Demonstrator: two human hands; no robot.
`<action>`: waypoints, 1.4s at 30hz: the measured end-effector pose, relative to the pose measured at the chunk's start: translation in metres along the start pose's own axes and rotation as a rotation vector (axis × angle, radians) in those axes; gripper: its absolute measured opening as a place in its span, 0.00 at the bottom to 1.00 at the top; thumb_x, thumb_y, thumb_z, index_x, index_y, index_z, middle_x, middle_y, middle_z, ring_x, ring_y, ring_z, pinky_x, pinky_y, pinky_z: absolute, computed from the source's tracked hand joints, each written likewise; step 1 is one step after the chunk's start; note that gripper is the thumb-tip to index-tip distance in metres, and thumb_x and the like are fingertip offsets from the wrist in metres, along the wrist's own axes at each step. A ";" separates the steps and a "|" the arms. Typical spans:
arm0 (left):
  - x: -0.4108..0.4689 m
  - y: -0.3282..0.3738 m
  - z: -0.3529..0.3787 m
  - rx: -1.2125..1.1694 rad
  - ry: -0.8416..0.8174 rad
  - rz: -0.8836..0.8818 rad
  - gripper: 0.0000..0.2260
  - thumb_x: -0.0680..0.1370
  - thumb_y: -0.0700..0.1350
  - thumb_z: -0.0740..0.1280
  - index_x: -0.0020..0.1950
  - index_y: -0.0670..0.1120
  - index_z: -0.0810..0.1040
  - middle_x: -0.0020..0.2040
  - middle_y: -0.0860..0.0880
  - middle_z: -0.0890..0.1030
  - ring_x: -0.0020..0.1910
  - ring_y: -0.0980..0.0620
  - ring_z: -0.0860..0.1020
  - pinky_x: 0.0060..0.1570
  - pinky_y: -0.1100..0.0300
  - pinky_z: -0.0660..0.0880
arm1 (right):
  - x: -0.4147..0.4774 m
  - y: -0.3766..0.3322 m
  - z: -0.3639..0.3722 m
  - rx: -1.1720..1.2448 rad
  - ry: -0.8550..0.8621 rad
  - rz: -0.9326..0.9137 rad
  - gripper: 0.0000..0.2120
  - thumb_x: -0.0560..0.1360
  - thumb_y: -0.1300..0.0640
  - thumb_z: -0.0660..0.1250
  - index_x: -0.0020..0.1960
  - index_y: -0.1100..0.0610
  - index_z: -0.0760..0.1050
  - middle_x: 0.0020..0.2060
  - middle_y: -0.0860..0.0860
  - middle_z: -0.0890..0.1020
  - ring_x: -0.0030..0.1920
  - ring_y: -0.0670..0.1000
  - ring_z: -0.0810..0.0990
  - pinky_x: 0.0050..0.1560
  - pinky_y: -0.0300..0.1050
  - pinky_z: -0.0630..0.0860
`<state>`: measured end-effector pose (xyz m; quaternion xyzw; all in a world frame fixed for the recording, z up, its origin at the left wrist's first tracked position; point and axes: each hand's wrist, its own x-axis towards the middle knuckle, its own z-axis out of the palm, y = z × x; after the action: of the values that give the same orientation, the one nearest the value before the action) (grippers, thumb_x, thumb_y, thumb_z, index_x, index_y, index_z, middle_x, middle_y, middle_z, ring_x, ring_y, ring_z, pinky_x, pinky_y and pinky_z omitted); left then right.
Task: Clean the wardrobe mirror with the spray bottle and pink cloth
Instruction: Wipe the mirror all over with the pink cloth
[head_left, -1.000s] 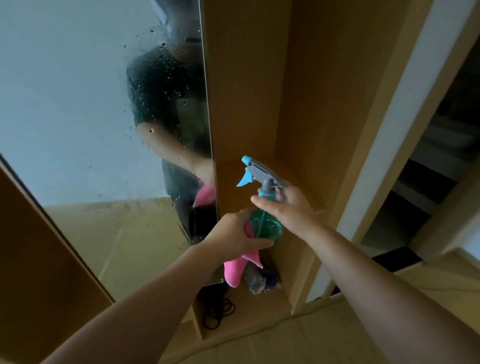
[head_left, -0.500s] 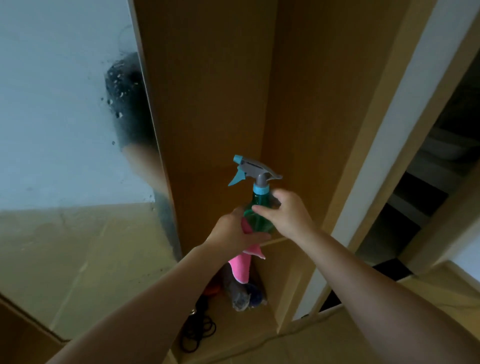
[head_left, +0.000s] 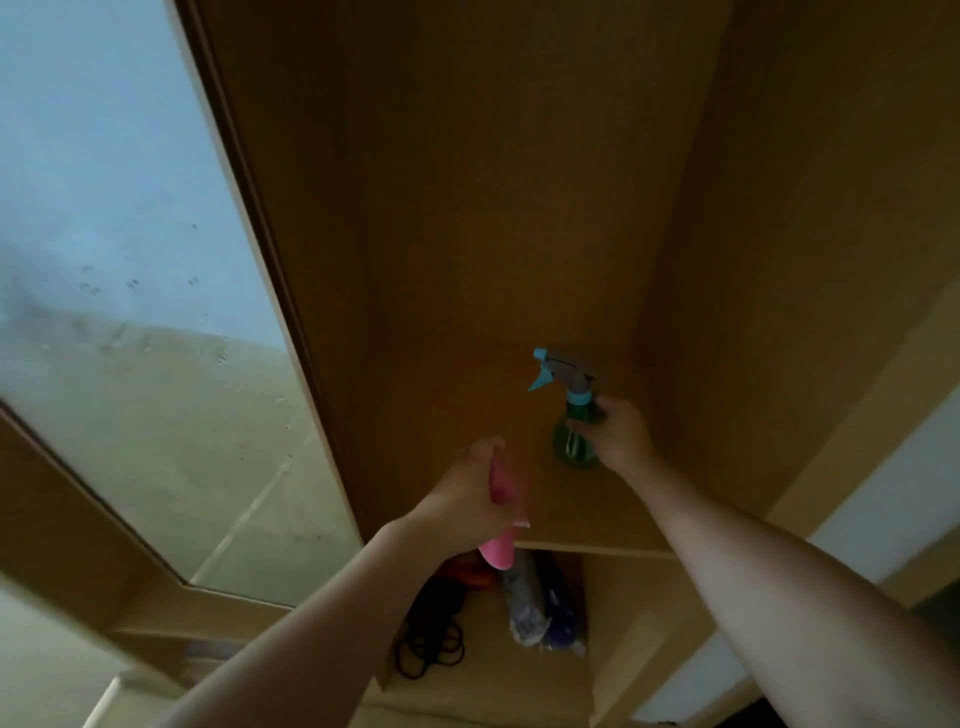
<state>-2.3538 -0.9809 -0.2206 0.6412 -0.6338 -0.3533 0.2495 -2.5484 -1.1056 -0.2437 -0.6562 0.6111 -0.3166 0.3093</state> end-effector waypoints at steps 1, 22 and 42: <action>0.000 -0.001 0.001 -0.010 0.019 -0.011 0.34 0.70 0.46 0.73 0.72 0.55 0.61 0.62 0.52 0.69 0.56 0.53 0.73 0.53 0.57 0.78 | 0.007 0.005 0.005 0.004 0.003 0.027 0.17 0.74 0.58 0.72 0.62 0.57 0.77 0.58 0.55 0.81 0.57 0.56 0.80 0.52 0.47 0.74; 0.012 -0.020 0.007 -0.004 0.194 -0.053 0.18 0.75 0.39 0.67 0.60 0.55 0.67 0.51 0.54 0.74 0.47 0.57 0.75 0.43 0.62 0.77 | 0.047 0.034 0.036 -0.070 -0.020 0.083 0.11 0.78 0.59 0.67 0.58 0.62 0.75 0.44 0.55 0.81 0.36 0.49 0.77 0.30 0.38 0.66; -0.045 0.060 -0.042 -0.063 0.341 0.314 0.13 0.78 0.44 0.66 0.60 0.53 0.67 0.51 0.55 0.77 0.47 0.62 0.78 0.41 0.73 0.75 | -0.094 -0.074 -0.035 0.354 -0.360 -0.579 0.20 0.76 0.57 0.69 0.63 0.37 0.72 0.55 0.35 0.80 0.57 0.40 0.79 0.56 0.38 0.77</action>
<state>-2.3574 -0.9458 -0.1422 0.5771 -0.6630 -0.2162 0.4250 -2.5366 -1.0076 -0.1670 -0.7832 0.2722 -0.3712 0.4180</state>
